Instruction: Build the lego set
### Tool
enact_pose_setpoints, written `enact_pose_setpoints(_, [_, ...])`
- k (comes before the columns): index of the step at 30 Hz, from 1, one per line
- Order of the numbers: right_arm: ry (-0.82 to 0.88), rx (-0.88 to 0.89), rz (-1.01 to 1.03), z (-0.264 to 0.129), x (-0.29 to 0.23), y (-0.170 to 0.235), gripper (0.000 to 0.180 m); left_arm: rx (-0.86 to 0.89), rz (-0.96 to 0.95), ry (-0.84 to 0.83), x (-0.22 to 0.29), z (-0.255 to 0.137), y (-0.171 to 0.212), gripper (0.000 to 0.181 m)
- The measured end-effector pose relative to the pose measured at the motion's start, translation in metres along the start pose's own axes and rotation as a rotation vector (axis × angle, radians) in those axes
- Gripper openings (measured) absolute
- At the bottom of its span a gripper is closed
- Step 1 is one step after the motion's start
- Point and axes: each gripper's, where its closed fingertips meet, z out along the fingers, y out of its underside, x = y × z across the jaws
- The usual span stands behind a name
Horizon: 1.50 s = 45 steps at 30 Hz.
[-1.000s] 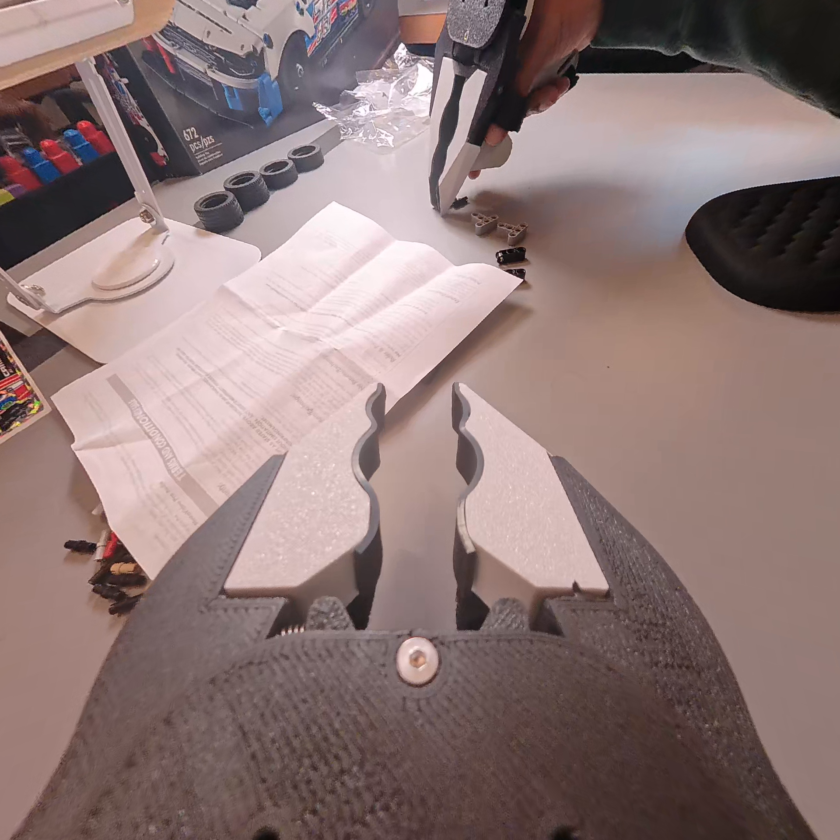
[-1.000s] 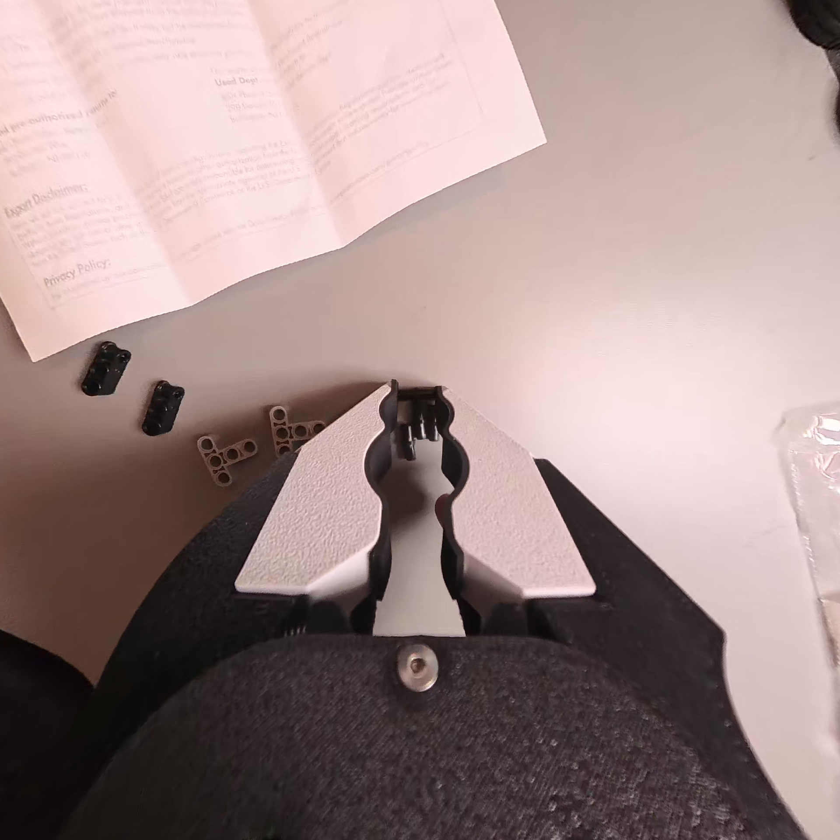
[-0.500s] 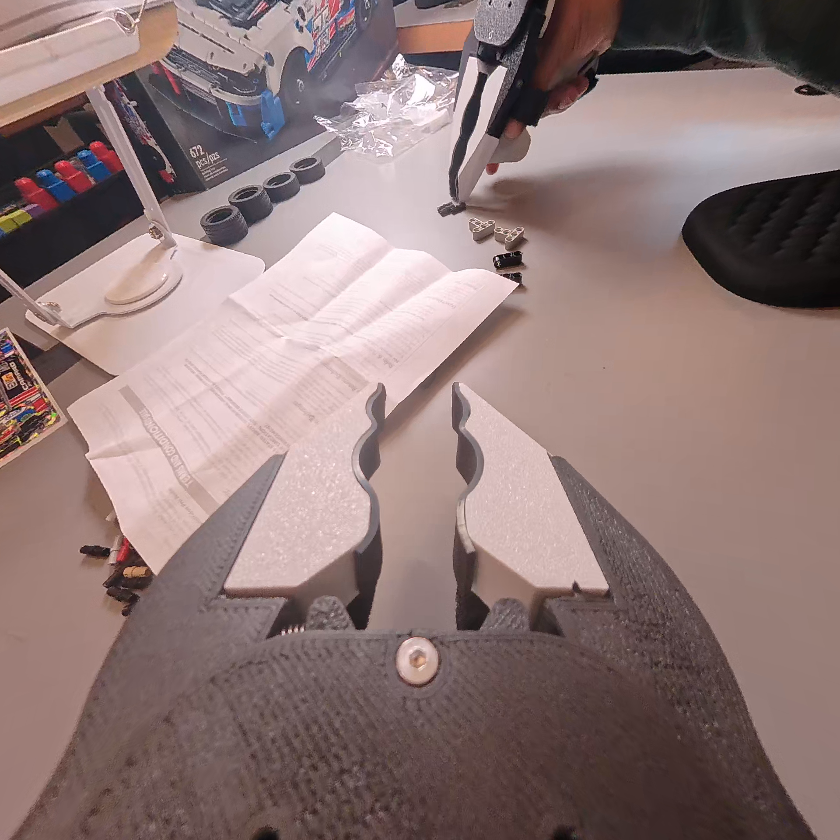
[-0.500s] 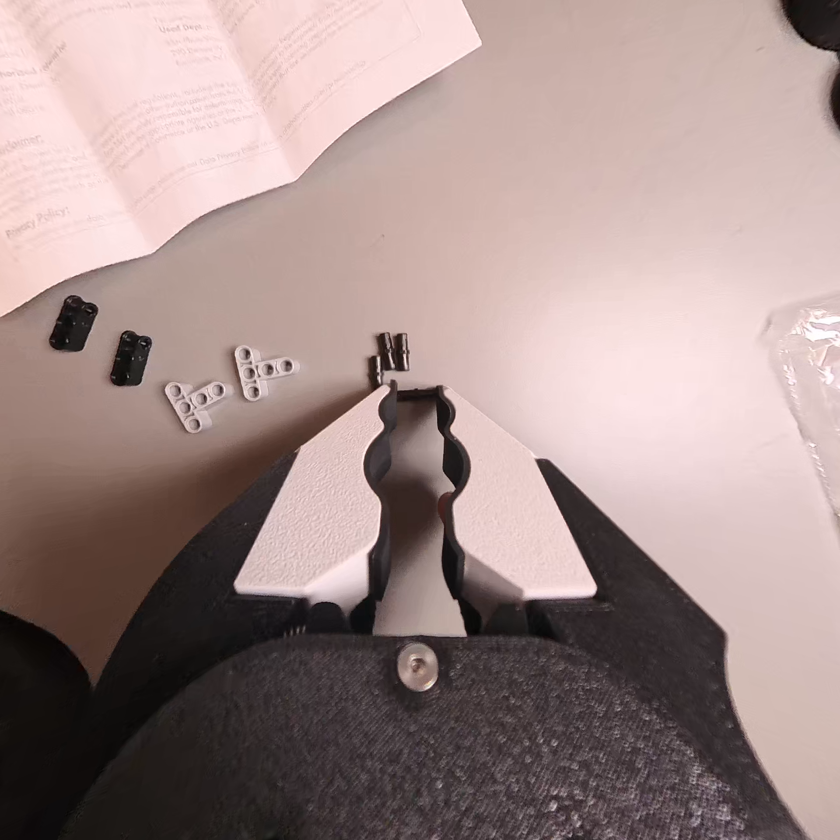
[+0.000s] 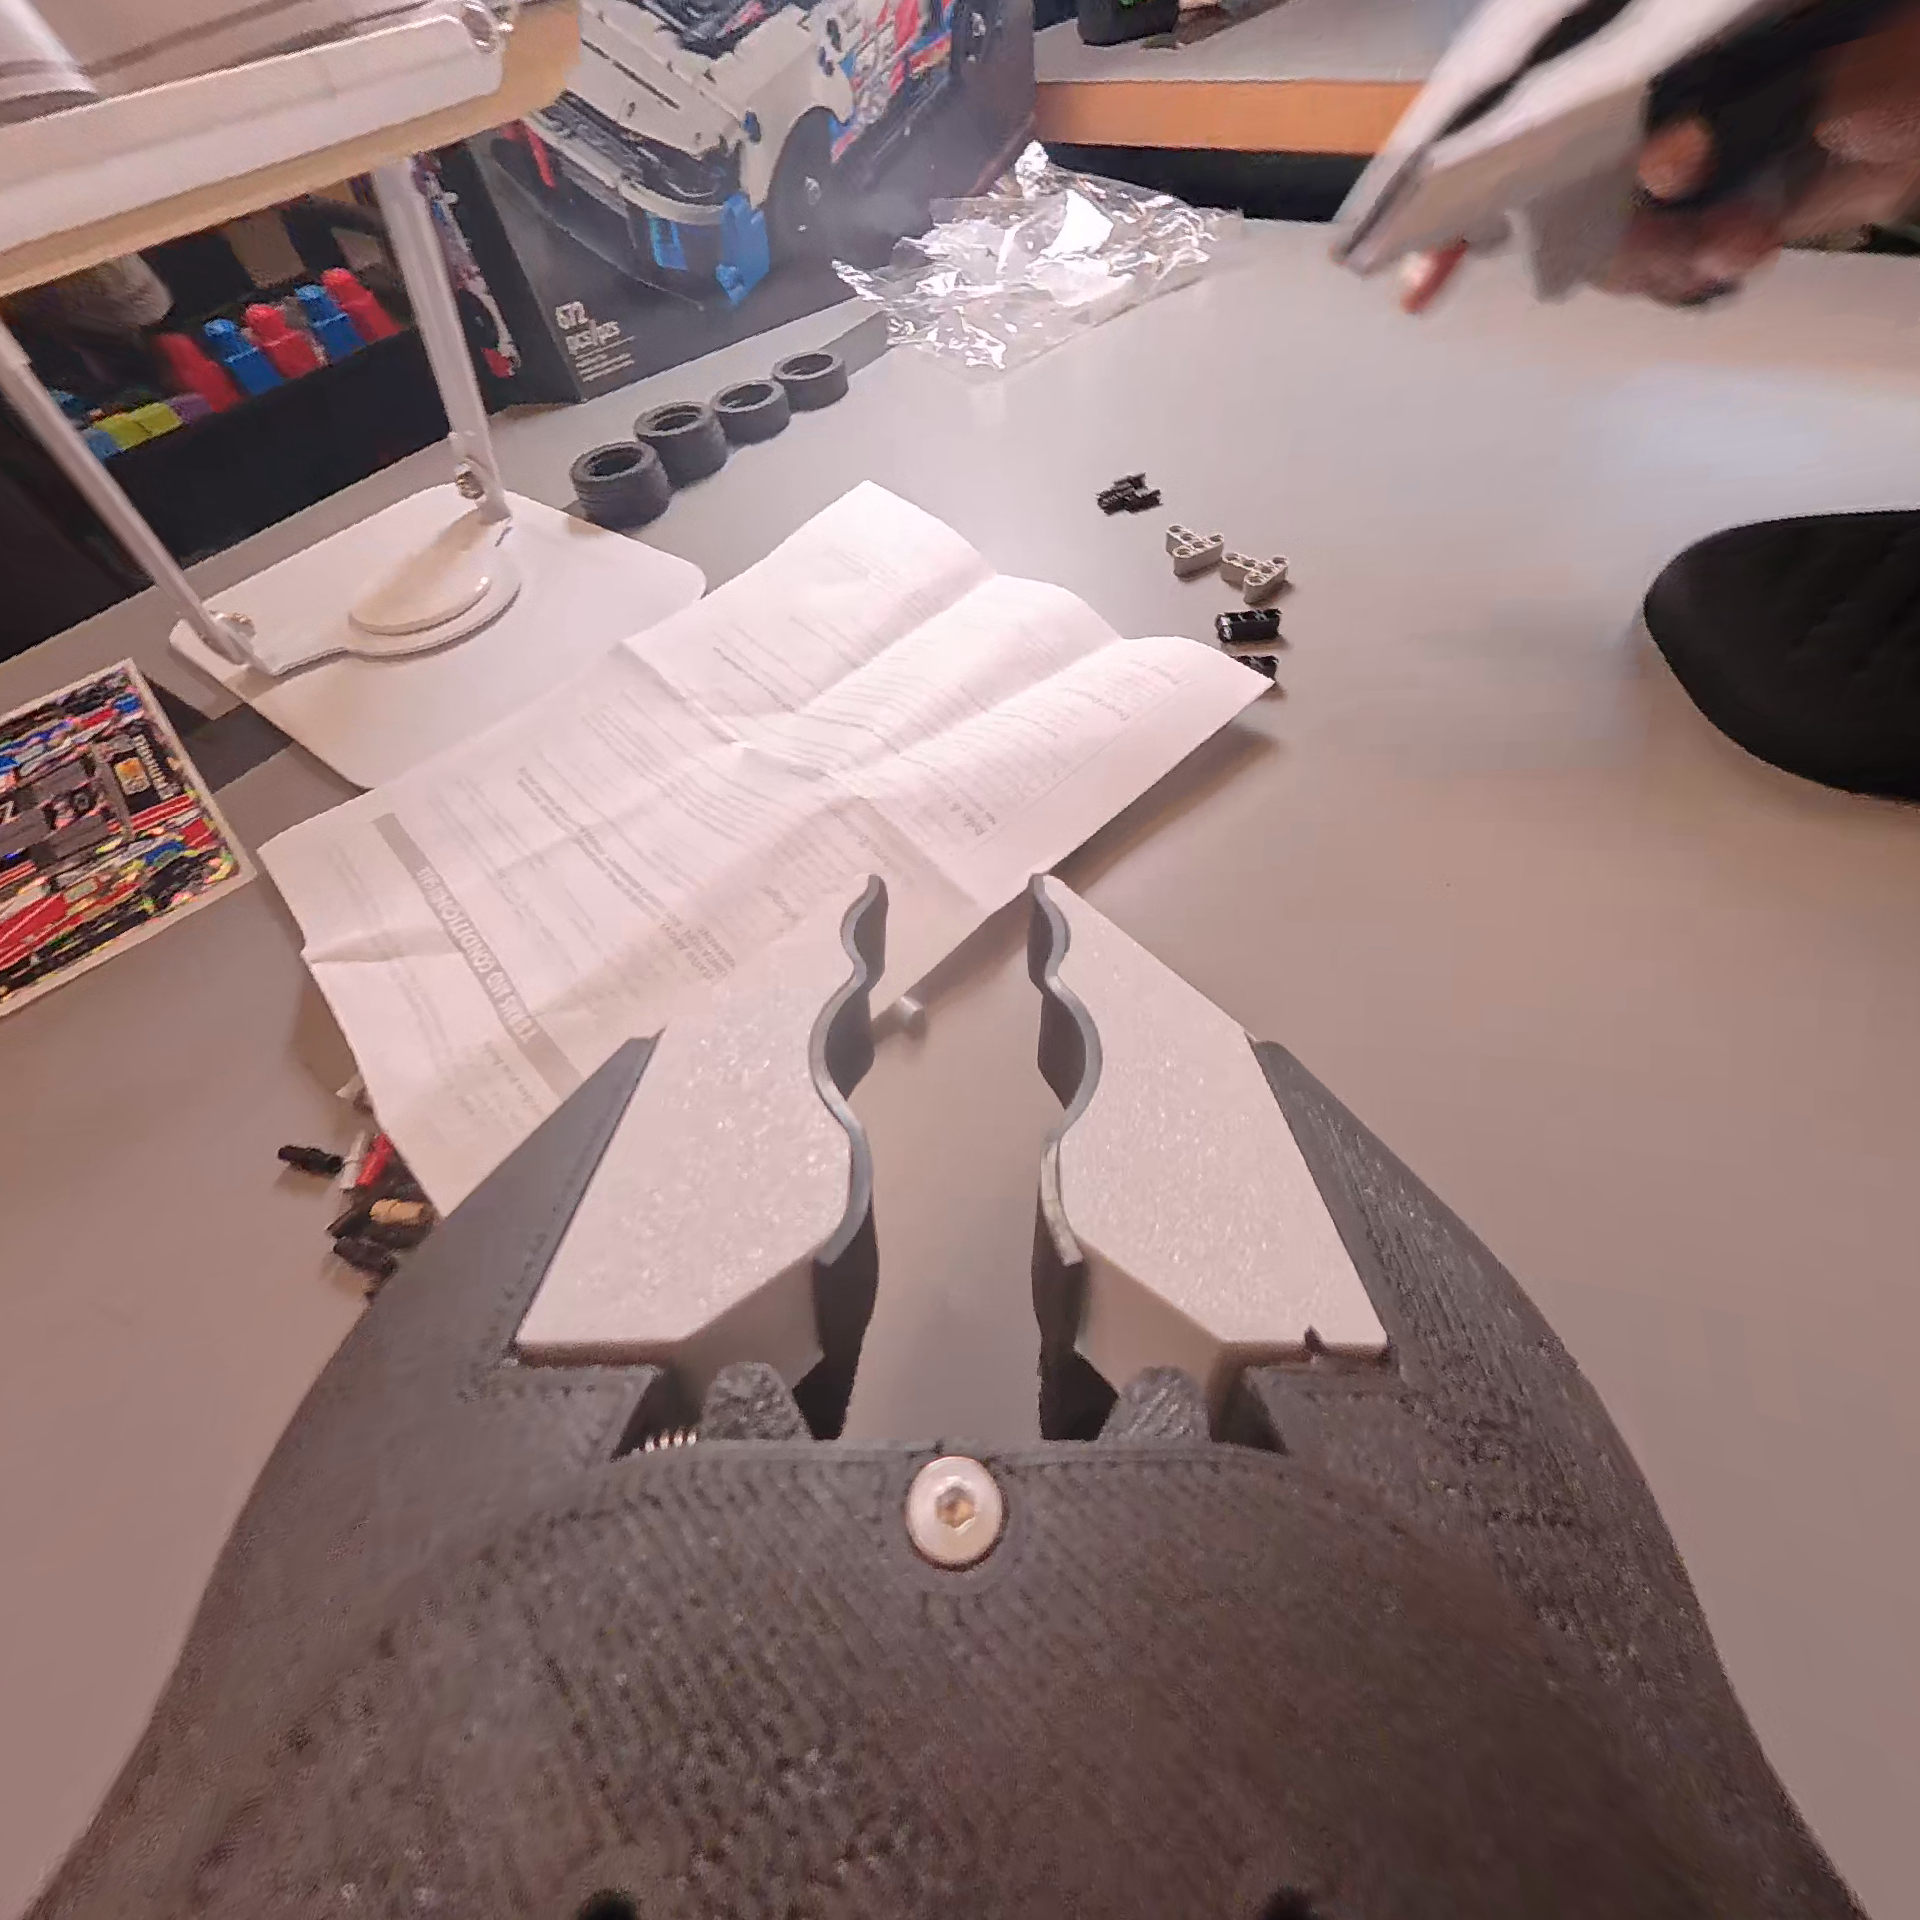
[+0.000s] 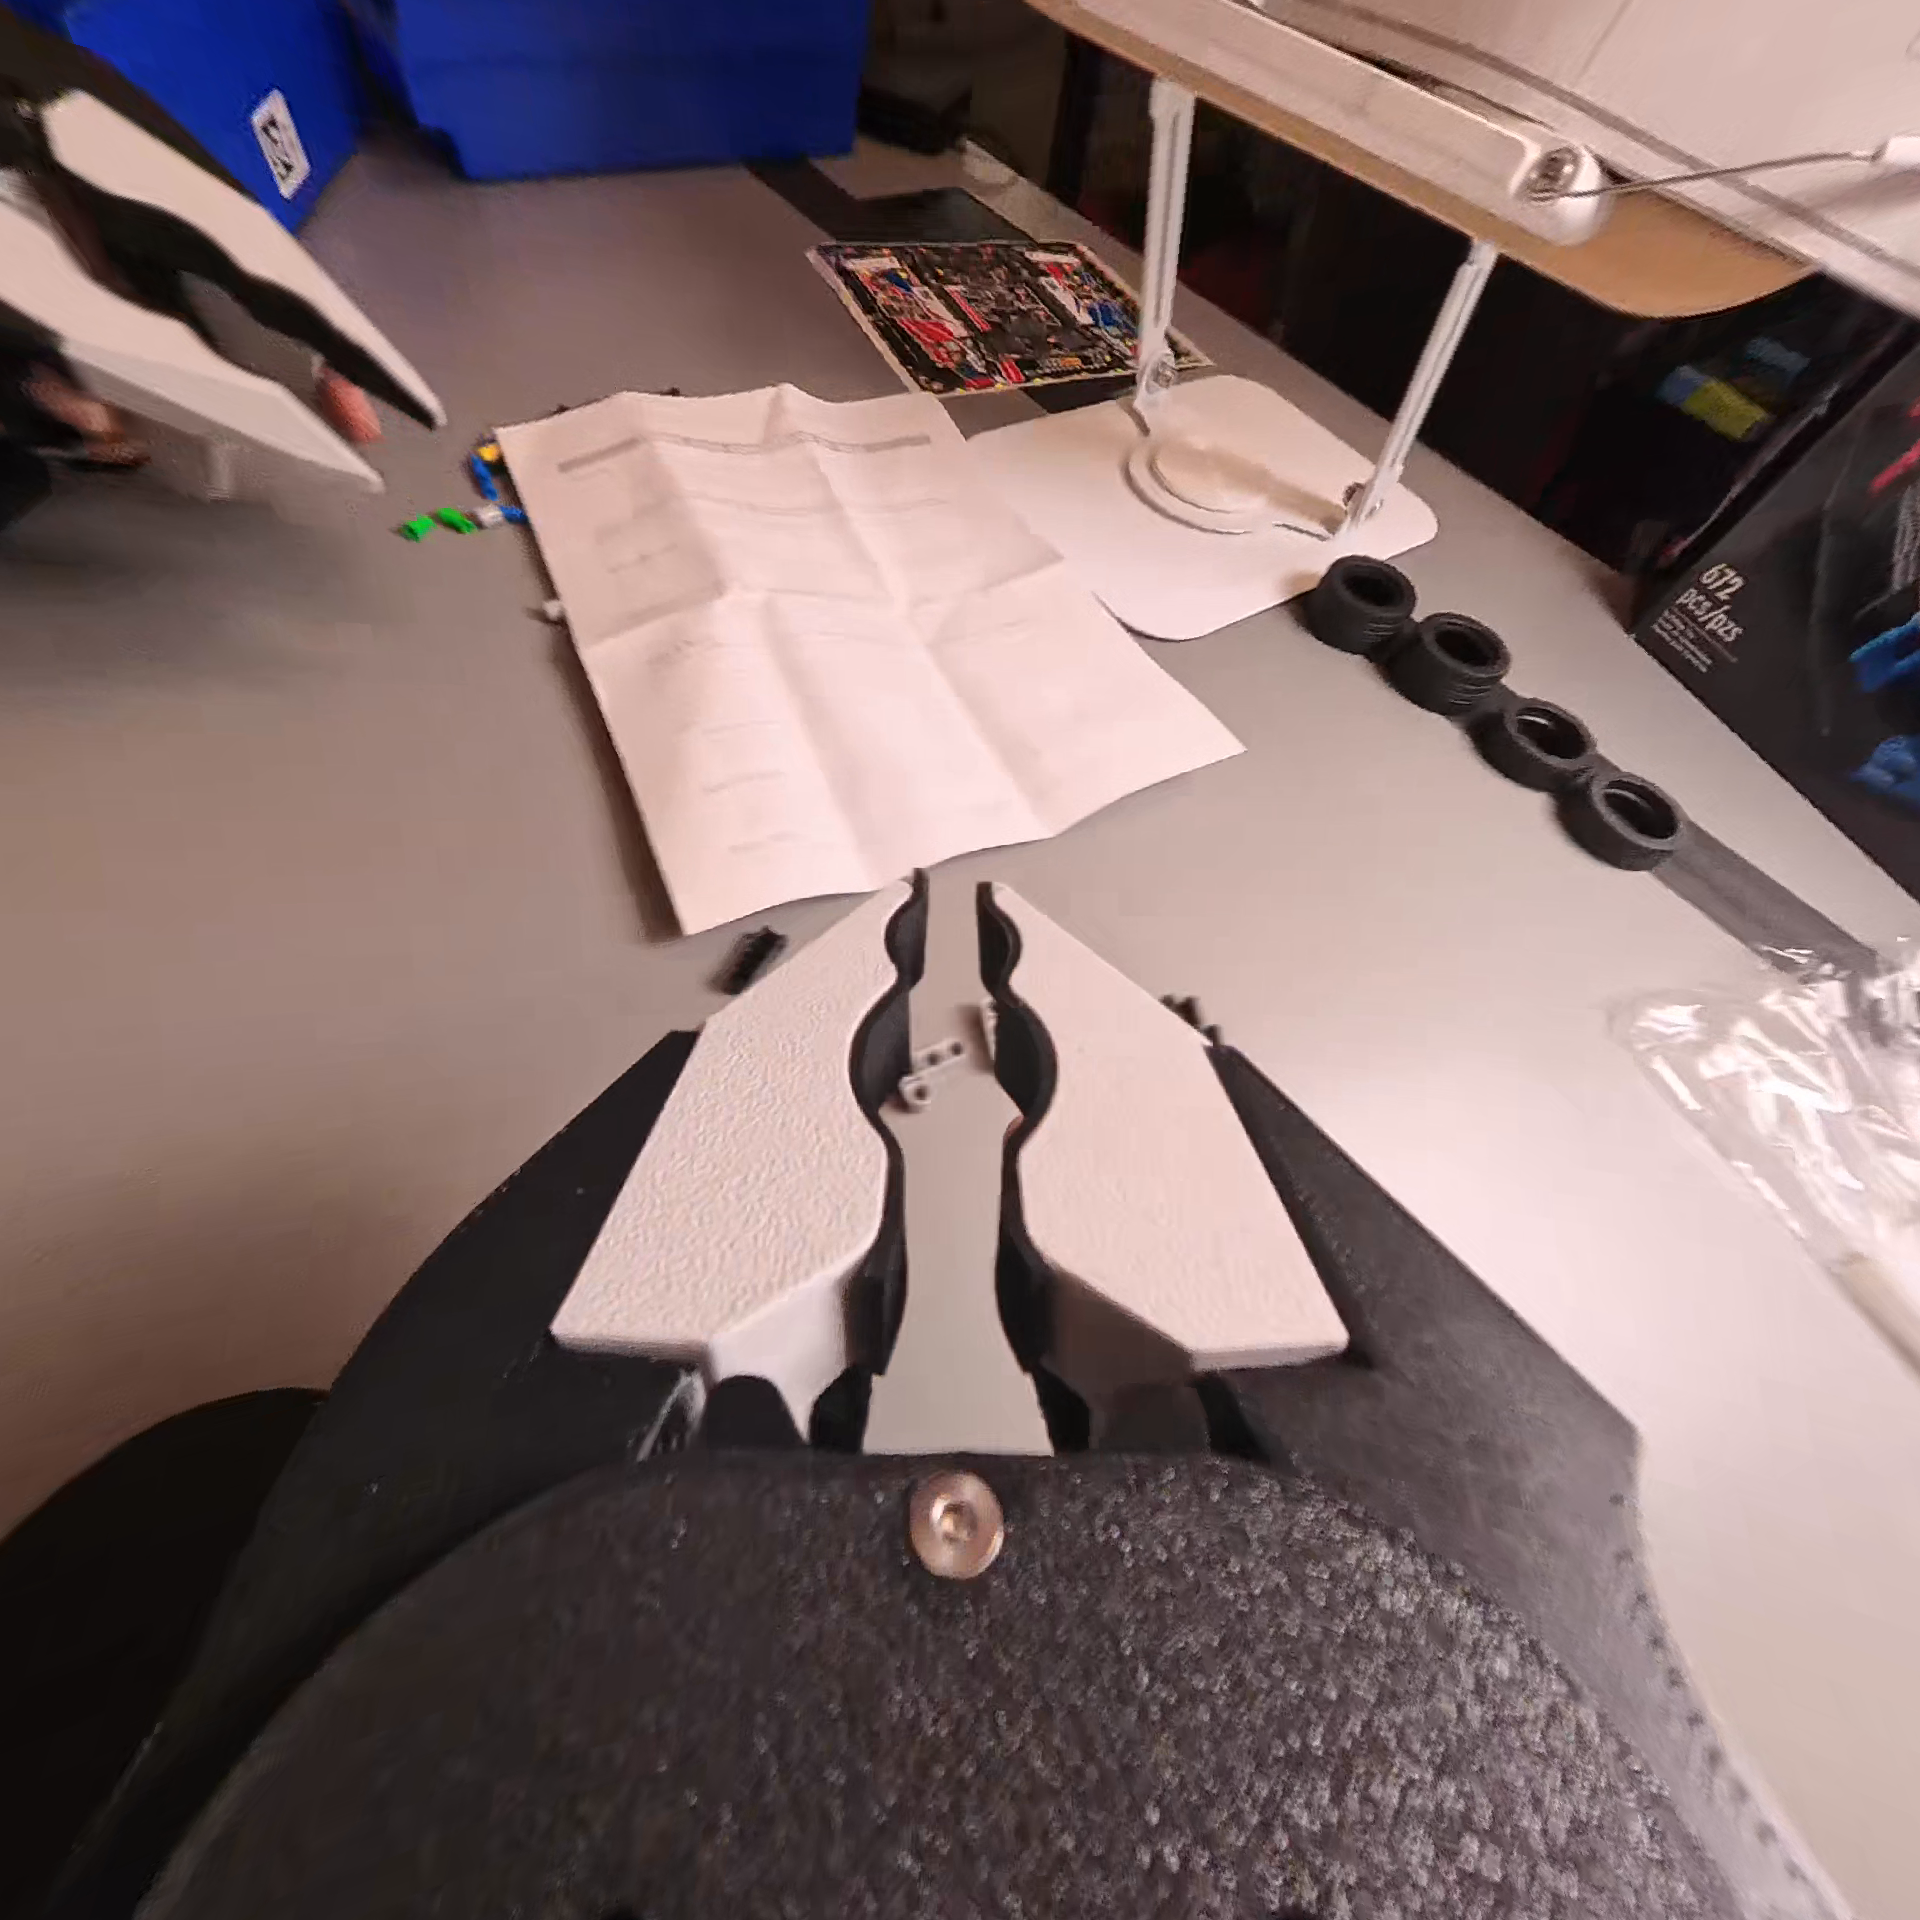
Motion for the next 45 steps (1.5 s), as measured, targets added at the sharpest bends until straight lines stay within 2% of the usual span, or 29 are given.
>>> enact_pose_setpoints(1, [-0.002,0.024,0.016,-0.002,-0.015,0.003,0.0,0.007,-0.016,-0.012,-0.005,-0.002,-0.001,0.025])
enact_pose_setpoints(3, [-0.041,0.045,0.049,0.001,-0.051,0.01,0.0,0.019,-0.052,-0.049,-0.017,-0.007,-0.003,0.025])
enact_pose_setpoints(5, [-0.047,-0.008,-0.026,0.014,-0.076,0.02,0.006,0.038,-0.091,-0.088,-0.03,-0.013,-0.006,0.024])
enact_pose_setpoints(9, [0.033,-0.177,-0.413,0.056,-0.085,0.028,0.038,0.078,-0.181,-0.11,-0.045,-0.017,-0.008,0.024])
enact_pose_setpoints(12, [0.001,-0.29,-0.62,0.089,-0.087,0.034,0.05,0.063,-0.178,-0.143,-0.052,-0.018,-0.001,0.024])
enact_pose_setpoints(15, [-0.051,-0.334,-0.647,0.106,-0.089,0.034,0.04,0.056,-0.159,-0.175,-0.057,-0.02,0.002,0.023])
enact_pose_setpoints(19, [0.016,-0.333,-0.703,0.114,-0.072,0.028,0.0,0.06,-0.156,-0.185,-0.059,-0.021,0.002,0.023])
enact_pose_setpoints(26, [0.058,-0.168,-0.622,0.101,-0.055,-0.012,0.0,0.149,-0.163,-0.272,-0.077,-0.039,-0.014,0.023])
enact_pose_setpoints(30, [0.008,-0.2,-0.613,0.098,-0.048,-0.014,0.0,0.168,-0.185,-0.287,-0.082,-0.045,-0.015,0.023])
enact_pose_setpoints(31, [-0.013,-0.228,-0.614,0.1,-0.046,-0.008,0.003,0.167,-0.185,-0.286,-0.081,-0.044,-0.015,0.023])
enact_pose_setpoints(33, [-0.049,-0.278,-0.624,0.103,-0.041,0.005,0.023,0.162,-0.178,-0.283,-0.08,-0.043,-0.015,0.023])
enact_pose_setpoints(35, [-0.088,-0.326,-0.621,0.107,-0.04,0.018,0.036,0.154,-0.166,-0.28,-0.078,-0.041,-0.014,0.023])
enact_pose_setpoints(40, [-0.067,-0.413,-0.705,0.121,-0.028,0.037,0.035,0.137,-0.155,-0.271,-0.075,-0.038,-0.012,0.023])
enact_pose_setpoints(45, [-0.066,-0.443,-0.708,0.127,-0.022,0.045,0.005,0.138,-0.158,-0.267,-0.075,-0.039,-0.012,0.023])
